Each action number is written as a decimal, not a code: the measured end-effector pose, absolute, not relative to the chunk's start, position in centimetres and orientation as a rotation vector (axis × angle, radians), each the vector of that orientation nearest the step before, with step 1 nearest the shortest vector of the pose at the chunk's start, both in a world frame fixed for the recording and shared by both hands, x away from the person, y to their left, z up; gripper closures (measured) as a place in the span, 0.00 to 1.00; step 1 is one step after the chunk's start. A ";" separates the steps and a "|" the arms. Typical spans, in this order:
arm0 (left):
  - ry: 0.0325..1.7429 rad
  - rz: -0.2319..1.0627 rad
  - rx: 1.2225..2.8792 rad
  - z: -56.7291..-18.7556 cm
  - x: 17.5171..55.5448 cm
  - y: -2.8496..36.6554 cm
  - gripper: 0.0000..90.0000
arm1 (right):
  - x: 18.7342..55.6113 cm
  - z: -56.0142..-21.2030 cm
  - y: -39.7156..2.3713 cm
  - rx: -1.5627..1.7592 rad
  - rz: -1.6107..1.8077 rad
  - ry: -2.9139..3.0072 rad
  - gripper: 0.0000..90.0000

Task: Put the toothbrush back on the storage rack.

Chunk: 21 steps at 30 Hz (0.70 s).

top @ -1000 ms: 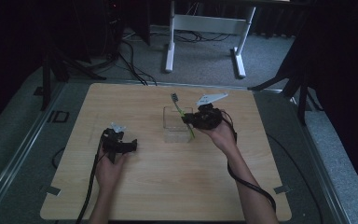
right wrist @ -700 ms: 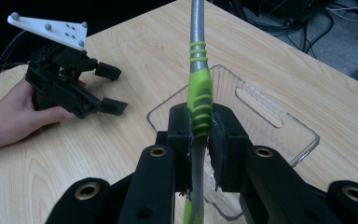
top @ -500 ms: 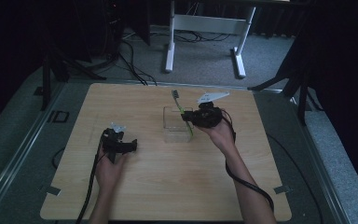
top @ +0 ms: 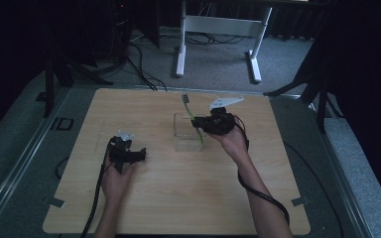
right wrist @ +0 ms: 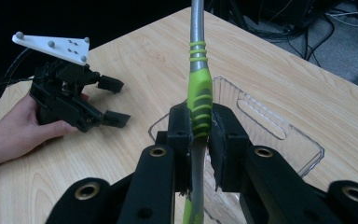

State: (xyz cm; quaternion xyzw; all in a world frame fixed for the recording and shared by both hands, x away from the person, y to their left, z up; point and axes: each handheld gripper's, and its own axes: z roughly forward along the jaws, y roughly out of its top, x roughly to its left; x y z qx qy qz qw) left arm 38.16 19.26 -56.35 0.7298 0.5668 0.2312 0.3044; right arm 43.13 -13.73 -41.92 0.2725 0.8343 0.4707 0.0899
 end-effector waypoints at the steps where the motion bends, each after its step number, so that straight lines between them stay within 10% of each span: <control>1: 1.501 0.612 1.933 -56.4 38.2 19.3 0.14 | 43.2 -41.9 -13.7 0.814 1.402 2.477 0.88; 21: 1.501 0.613 1.932 -56.4 38.2 19.3 0.14 | 43.6 -42.0 -13.4 0.849 1.446 2.438 0.88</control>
